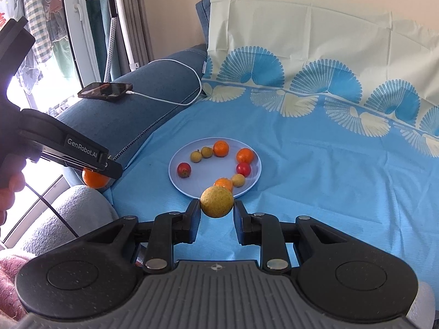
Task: Organize fruits
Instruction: 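Carry the mandarin in the left tool while the right tool carries the yellow-brown fruit to the plate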
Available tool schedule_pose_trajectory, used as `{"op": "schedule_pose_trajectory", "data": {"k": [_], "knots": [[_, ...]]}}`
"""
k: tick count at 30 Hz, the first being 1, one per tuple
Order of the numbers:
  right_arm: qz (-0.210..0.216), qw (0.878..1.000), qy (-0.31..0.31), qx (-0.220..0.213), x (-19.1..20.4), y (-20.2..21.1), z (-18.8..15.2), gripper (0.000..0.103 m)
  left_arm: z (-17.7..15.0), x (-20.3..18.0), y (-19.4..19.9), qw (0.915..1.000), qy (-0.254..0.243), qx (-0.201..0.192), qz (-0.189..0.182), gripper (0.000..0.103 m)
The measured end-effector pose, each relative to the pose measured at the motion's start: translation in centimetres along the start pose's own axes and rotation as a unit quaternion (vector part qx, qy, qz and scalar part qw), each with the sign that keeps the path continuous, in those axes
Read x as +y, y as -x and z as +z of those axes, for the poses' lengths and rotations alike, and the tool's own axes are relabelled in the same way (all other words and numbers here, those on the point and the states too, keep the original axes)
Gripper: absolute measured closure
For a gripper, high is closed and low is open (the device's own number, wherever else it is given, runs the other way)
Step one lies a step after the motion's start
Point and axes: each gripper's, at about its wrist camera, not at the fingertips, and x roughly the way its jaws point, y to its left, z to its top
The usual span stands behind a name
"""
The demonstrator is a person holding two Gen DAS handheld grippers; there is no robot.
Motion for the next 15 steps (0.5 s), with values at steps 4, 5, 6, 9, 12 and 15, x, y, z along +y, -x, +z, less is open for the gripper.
{"op": "schedule_pose_trajectory", "data": {"k": [4, 5, 6, 9, 12, 15], "knots": [[0.0, 1.0, -0.002, 0.009, -0.3, -1.7, 0.6, 0.076, 1.4, 0.2, -1.3, 1.0, 0.002, 0.005, 0.003, 0.065], [0.0, 1.0, -0.002, 0.012, -0.3, -2.2, 0.8, 0.076, 1.8, 0.2, -1.7, 1.0, 0.002, 0.006, 0.004, 0.065], [0.001, 1.0, -0.002, 0.015, -0.4, -2.8, 1.0, 0.076, 2.2, 0.2, -2.2, 1.0, 0.003, 0.008, 0.004, 0.065], [0.002, 1.0, -0.004, 0.024, -0.8, -4.6, 1.7, 0.076, 3.5, 0.1, -3.6, 0.9999, 0.003, 0.014, 0.003, 0.065], [0.004, 0.999, -0.009, 0.032, -1.1, -6.5, 2.6, 0.076, 4.9, -0.1, -5.3, 0.9998, 0.003, 0.02, 0.003, 0.065], [0.008, 0.999, -0.013, 0.038, -1.5, -8.6, 3.5, 0.076, 6.2, -0.5, -7.1, 0.9997, 0.0, 0.024, 0.001, 0.065]]}}
